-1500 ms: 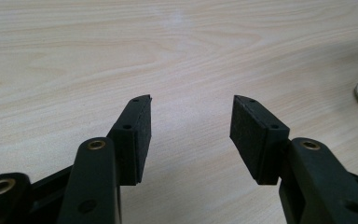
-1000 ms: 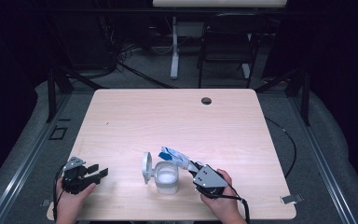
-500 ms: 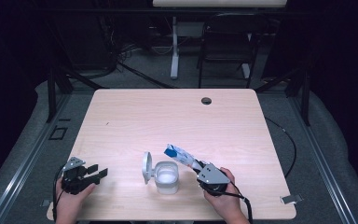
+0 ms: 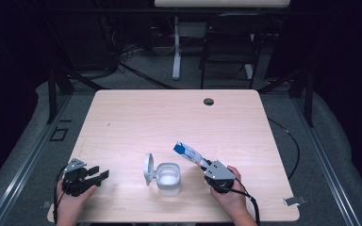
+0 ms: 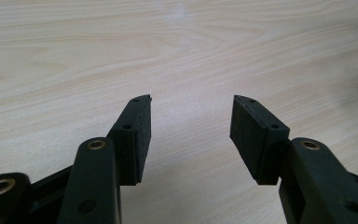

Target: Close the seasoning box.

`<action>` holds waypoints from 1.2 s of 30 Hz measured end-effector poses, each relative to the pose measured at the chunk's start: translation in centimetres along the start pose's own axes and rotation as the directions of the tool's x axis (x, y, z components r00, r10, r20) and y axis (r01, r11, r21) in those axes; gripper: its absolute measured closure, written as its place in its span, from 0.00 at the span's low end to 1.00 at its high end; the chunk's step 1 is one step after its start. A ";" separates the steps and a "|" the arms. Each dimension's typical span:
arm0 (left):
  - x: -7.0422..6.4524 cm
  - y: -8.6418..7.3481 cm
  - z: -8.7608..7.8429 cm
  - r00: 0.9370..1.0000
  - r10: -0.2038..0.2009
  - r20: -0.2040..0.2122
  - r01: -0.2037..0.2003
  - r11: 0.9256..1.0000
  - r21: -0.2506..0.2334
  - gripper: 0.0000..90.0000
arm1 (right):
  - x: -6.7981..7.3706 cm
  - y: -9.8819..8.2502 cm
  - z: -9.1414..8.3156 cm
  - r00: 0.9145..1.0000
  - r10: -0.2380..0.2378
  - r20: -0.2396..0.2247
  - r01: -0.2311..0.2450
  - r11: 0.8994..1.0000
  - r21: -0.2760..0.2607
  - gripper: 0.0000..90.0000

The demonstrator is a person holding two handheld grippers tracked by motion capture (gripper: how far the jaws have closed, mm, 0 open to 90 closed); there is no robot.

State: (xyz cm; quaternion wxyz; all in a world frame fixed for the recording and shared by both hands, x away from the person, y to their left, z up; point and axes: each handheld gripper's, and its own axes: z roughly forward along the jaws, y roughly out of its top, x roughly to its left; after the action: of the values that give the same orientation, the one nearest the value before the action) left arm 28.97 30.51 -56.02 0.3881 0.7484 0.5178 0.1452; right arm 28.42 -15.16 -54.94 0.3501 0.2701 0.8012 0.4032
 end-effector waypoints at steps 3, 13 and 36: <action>0.0 -0.1 0.0 1.000 0.002 -0.001 -0.002 1.000 -0.006 0.54 | -0.2 -0.3 0.2 1.000 0.007 0.009 -0.007 1.000 0.012 0.90; 0.0 -0.1 -0.1 1.000 0.001 -0.003 -0.001 1.000 -0.004 0.54 | -1.2 -1.6 0.7 0.998 0.056 0.027 -0.057 0.997 0.045 0.90; 0.0 -0.1 -0.2 1.000 0.000 -0.003 0.000 1.000 -0.013 0.54 | -1.2 -2.2 0.5 0.997 0.083 0.005 -0.083 0.995 0.048 0.84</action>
State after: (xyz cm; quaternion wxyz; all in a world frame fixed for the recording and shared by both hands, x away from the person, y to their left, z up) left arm 28.84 30.62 -55.98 0.3920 0.7459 0.5173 0.1496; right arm 29.23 -16.98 -56.60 0.3274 0.3121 0.7982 0.3978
